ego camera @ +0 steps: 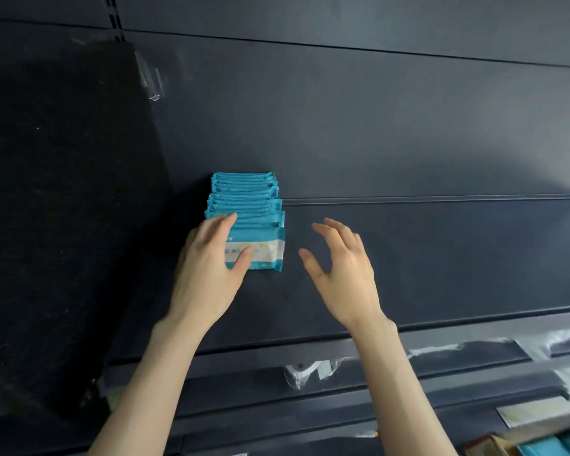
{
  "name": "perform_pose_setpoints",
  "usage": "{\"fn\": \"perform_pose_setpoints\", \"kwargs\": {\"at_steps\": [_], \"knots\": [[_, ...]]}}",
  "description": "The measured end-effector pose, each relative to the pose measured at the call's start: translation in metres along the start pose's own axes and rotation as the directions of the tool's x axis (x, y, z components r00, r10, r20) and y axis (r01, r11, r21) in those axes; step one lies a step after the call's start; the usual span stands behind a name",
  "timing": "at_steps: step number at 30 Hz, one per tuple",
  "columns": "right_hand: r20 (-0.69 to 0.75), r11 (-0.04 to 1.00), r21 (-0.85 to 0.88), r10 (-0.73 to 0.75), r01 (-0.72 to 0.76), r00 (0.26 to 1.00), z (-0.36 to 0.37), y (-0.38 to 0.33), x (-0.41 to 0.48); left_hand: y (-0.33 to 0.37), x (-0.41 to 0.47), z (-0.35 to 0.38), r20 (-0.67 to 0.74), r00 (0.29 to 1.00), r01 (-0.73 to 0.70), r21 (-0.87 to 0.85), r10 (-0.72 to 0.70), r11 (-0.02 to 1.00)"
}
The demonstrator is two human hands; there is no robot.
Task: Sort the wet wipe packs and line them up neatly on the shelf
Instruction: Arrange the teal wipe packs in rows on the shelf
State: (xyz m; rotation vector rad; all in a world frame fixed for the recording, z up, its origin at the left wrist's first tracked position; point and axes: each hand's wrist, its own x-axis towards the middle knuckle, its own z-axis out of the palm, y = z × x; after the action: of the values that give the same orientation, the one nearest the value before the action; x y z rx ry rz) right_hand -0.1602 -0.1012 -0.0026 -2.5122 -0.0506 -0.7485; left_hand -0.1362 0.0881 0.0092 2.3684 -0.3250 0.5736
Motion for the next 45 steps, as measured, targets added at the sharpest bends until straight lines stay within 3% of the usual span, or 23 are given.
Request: {"fn": "perform_pose_setpoints", "kwargs": {"at_steps": [5, 10, 15, 18, 27, 32, 38, 45], "knots": [[-0.116, 0.997, -0.003, 0.077, -0.078, 0.99, -0.042, 0.034, -0.05, 0.046, -0.03, 0.026, -0.016, 0.987, -0.162, -0.055, 0.162, 0.985], [-0.183, 0.976, -0.053, 0.197, -0.209, 0.963, -0.111, 0.098, -0.145, 0.123, -0.1, 0.083, 0.211, 0.927, -0.263, -0.229, 0.312, 0.937], [-0.166, 0.92, -0.145, 0.341, -0.365, 0.925, -0.174, 0.163, -0.259, 0.196, -0.198, 0.148, 0.445, 0.823, -0.213, -0.335, 0.354, 0.918], [-0.142, 0.871, -0.166, 0.442, -0.462, 0.886, -0.199, 0.195, -0.325, 0.231, -0.25, 0.185, 0.582, 0.721, -0.19, -0.355, 0.375, 0.915], [-0.094, 0.6, -0.232, 0.77, -0.766, 0.631, -0.243, 0.246, -0.466, 0.296, -0.352, 0.267, 0.853, 0.321, -0.235, -0.349, 0.412, 0.907], [-0.14, 0.493, -0.205, 0.84, -0.845, 0.524, -0.251, 0.278, -0.484, 0.327, -0.359, 0.305, 0.873, 0.197, -0.281, -0.385, 0.446, 0.879], [-0.192, 0.414, -0.166, 0.877, -0.895, 0.441, -0.254, 0.343, -0.458, 0.359, -0.331, 0.373, 0.87, 0.15, -0.273, -0.42, 0.47, 0.865], [-0.127, 0.311, -0.131, 0.936, -0.941, 0.327, -0.244, 0.446, -0.401, 0.39, -0.274, 0.484, 0.92, 0.052, -0.235, -0.366, 0.388, 0.901]]}}
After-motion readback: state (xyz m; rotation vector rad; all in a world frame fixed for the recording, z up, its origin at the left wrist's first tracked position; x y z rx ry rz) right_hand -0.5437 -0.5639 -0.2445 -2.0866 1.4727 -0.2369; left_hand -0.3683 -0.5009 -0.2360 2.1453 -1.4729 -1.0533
